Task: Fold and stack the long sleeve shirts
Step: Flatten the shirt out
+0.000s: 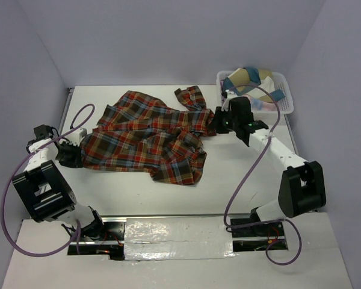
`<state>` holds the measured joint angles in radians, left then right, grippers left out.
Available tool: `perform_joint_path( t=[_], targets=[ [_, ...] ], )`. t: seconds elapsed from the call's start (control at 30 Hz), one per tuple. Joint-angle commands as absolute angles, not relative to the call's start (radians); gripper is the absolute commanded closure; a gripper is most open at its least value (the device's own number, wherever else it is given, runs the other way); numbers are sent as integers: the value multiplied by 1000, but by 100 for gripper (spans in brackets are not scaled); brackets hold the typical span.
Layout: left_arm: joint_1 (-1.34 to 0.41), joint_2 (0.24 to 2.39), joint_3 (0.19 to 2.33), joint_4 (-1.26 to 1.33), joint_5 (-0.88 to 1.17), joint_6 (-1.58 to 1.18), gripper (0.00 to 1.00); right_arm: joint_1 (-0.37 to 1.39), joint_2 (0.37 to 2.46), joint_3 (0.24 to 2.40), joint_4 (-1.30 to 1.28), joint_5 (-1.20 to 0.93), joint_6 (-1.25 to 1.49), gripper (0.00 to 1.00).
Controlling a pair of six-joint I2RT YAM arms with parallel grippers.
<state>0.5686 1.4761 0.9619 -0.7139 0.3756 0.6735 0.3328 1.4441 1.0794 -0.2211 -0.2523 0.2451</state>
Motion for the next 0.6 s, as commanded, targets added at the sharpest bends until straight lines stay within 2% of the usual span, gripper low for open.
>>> perform_joint_path(
  t=[0.0, 0.1, 0.13, 0.33, 0.47, 0.57],
  targets=[
    [568, 1485, 977, -703, 403, 669, 94, 308, 1482, 997, -213, -322, 322, 75],
    [569, 1486, 980, -704, 400, 670, 94, 299, 1543, 974, -250, -295, 244, 48],
    [568, 1486, 980, -703, 400, 673, 94, 299, 1557, 963, -245, -296, 227, 43],
    [568, 1479, 979, -709, 399, 672, 94, 346, 1649, 982, -258, -223, 74, 28],
    [568, 1473, 980, -710, 396, 672, 93, 412, 1687, 1002, -264, -163, -42, 21],
    [568, 1468, 983, -712, 393, 669, 94, 448, 1768, 1074, -316, -124, -87, 21]
  ],
)
